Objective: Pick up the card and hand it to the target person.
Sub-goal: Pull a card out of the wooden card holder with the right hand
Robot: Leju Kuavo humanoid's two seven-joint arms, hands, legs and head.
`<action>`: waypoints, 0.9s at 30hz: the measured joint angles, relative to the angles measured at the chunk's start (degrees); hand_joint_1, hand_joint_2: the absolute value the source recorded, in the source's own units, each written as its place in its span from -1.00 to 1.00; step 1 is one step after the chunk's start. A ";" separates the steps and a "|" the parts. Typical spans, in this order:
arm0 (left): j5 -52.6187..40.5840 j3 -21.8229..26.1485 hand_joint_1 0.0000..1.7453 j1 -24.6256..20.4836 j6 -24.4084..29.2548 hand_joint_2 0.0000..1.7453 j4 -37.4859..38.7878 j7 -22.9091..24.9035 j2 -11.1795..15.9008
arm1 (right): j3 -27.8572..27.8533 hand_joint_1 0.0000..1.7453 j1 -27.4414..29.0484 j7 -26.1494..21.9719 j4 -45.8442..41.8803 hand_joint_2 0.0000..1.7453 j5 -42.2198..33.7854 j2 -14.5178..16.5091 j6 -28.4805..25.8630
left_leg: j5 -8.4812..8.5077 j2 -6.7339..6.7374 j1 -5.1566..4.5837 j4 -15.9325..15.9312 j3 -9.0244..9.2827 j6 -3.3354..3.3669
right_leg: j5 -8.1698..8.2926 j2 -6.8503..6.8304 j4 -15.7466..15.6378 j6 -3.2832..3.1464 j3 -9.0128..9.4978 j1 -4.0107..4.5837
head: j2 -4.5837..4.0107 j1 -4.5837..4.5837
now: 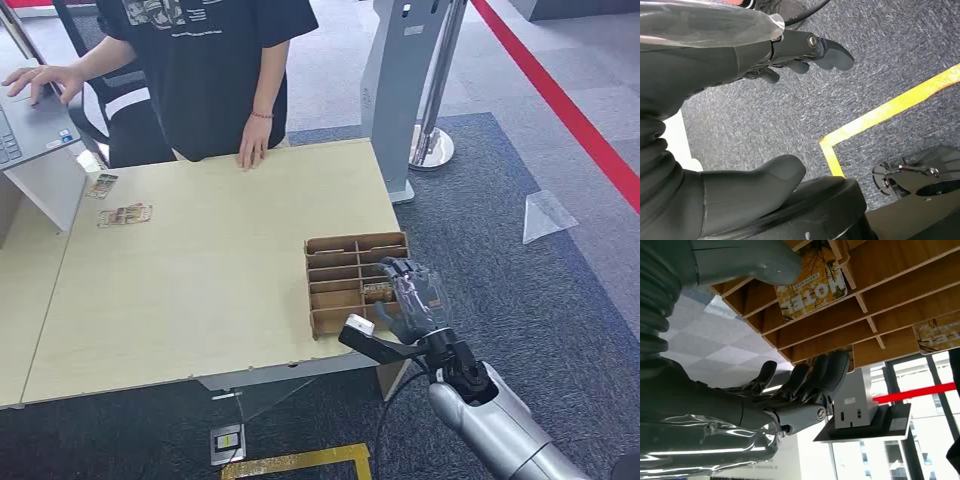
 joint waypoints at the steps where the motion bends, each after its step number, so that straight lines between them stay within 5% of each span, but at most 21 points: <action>1: -0.01 0.00 -1.00 0.00 -0.01 1.00 0.00 0.00 0.00 | 0.00 -0.25 -0.02 0.00 0.07 1.00 0.00 0.00 0.01 | 0.00 0.00 0.00 0.00 0.00 0.00 | 0.00 0.00 0.00 0.00 0.00 0.00 | 0.00 0.00; 17: -0.07 -0.01 -1.00 -0.01 -0.15 1.00 0.00 -0.20 0.01 | 0.04 -0.23 -1.75 -0.96 2.44 1.00 -0.60 0.02 -0.02 | 0.00 0.00 0.00 0.00 0.00 0.00 | 0.00 0.00 0.00 0.00 0.00 0.00 | 0.01 0.00; 27: -0.07 0.00 -1.00 -0.01 -0.15 1.00 0.00 -0.20 0.00 | 0.37 0.00 -3.22 -0.20 3.99 1.00 0.59 0.09 0.85 | 0.00 0.00 0.00 0.00 -0.01 0.00 | 0.00 0.00 0.00 0.00 0.01 0.00 | 0.00 0.00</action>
